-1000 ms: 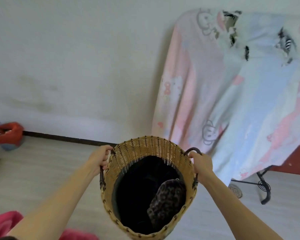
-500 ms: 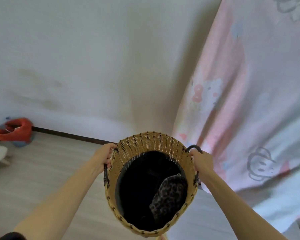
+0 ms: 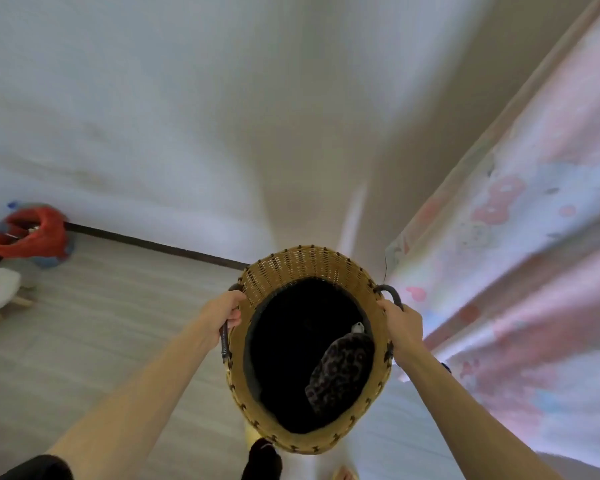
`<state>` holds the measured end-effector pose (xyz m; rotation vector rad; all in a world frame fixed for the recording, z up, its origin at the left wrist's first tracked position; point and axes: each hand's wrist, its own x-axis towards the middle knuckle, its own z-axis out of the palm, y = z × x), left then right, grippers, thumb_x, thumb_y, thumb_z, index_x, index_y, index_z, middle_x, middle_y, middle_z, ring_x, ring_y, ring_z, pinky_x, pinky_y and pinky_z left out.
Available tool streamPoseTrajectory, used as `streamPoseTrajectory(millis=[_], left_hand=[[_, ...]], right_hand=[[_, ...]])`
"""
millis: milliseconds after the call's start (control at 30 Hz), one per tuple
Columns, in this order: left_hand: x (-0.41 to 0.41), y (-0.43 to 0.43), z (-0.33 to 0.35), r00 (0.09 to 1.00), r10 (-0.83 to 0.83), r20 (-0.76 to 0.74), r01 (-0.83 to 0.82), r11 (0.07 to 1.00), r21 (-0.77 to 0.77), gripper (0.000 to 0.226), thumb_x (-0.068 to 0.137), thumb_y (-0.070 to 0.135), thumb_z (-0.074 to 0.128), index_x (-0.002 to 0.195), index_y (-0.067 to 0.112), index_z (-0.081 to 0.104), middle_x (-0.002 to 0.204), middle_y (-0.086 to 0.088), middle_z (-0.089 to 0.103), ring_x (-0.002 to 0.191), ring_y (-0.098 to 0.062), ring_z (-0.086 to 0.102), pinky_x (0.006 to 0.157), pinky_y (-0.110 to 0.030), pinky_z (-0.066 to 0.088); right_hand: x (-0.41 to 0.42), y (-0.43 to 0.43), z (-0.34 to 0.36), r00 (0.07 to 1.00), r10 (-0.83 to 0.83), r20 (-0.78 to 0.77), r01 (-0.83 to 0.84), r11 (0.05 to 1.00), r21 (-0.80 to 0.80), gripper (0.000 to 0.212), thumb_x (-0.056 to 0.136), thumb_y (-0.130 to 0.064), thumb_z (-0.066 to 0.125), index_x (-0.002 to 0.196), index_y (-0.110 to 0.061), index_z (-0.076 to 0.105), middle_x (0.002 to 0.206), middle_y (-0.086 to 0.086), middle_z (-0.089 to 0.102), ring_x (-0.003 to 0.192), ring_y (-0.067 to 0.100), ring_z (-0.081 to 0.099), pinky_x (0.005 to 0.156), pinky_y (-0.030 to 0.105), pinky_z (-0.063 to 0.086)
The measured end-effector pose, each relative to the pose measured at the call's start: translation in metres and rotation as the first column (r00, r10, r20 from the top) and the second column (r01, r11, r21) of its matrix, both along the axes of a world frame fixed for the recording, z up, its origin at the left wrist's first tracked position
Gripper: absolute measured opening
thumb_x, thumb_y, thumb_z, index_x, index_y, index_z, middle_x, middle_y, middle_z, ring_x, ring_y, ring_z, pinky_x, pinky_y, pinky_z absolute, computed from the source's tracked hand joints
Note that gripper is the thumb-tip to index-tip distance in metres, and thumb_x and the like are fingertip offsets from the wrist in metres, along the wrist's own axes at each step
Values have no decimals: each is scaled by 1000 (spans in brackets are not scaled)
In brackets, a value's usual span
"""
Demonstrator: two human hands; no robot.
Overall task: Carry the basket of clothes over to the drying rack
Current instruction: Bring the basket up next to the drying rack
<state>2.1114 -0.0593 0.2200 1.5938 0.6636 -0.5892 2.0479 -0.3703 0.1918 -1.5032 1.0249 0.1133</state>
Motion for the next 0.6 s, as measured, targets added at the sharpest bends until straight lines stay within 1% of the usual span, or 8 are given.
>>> streamPoseTrajectory(millis=[100, 200, 233, 267, 333, 467, 533, 600], left_hand=[[47, 4, -33, 997, -27, -74, 28, 999, 21, 22, 90, 17, 58, 72, 15, 46, 53, 2, 33, 48, -14, 34, 58, -28, 39], [92, 6, -65, 981, -107, -159, 109, 994, 3, 21, 89, 18, 58, 71, 15, 48, 48, 2, 37, 51, -15, 37, 65, -32, 41], [105, 6, -74, 975, -127, -181, 129, 992, -1, 20, 90, 18, 58, 72, 14, 49, 44, 3, 39, 51, -15, 39, 65, -32, 41], [118, 5, -84, 972, -134, -195, 135, 991, -6, 17, 89, 18, 57, 75, 12, 51, 43, 4, 41, 52, -15, 41, 64, -31, 41], [139, 3, -101, 967, -145, -209, 152, 988, 19, 12, 89, 18, 58, 79, 10, 55, 49, 1, 42, 56, -16, 43, 65, -32, 41], [180, -2, -146, 949, -155, -276, 188, 978, 96, 21, 86, 23, 60, 69, 13, 53, 65, -5, 48, 74, -22, 50, 86, -40, 47], [199, -4, -172, 935, -170, -313, 213, 971, 111, 16, 84, 26, 61, 80, 11, 56, 72, -7, 52, 79, -23, 52, 89, -40, 47], [217, -6, -196, 919, -187, -347, 247, 959, 139, 25, 85, 27, 62, 100, 8, 59, 80, -9, 55, 83, -24, 54, 91, -40, 48]], right_hand=[[35, 9, -25, 998, -34, -56, 36, 999, 34, 22, 79, -30, 66, 83, -9, 61, 75, 9, 50, 70, 25, 46, 64, 38, 37], [62, 18, -55, 988, -96, -118, 98, 995, 11, 23, 78, -30, 68, 78, -8, 60, 77, 12, 56, 71, 26, 51, 67, 38, 41], [69, 21, -64, 986, -111, -127, 114, 993, 19, 25, 78, -29, 68, 82, -6, 63, 80, 14, 59, 74, 27, 55, 69, 38, 42], [77, 23, -73, 983, -115, -141, 120, 993, 24, 30, 78, -29, 68, 91, -2, 67, 86, 15, 65, 80, 29, 60, 73, 39, 45], [92, 29, -91, 974, -142, -179, 150, 988, 33, 39, 81, -30, 69, 107, 0, 68, 102, 16, 70, 96, 31, 64, 78, 39, 46], [124, 31, -127, 953, -170, -251, 187, 981, 47, 41, 82, -32, 69, 112, -4, 67, 111, 12, 69, 104, 31, 61, 82, 41, 43], [138, 30, -146, 945, -168, -279, 190, 980, 55, 41, 80, -33, 69, 111, -6, 67, 110, 10, 69, 103, 30, 60, 86, 46, 47], [148, 28, -166, 937, -191, -293, 212, 977, 39, 36, 79, -29, 69, 105, -4, 68, 105, 14, 70, 96, 29, 61, 90, 51, 49]])
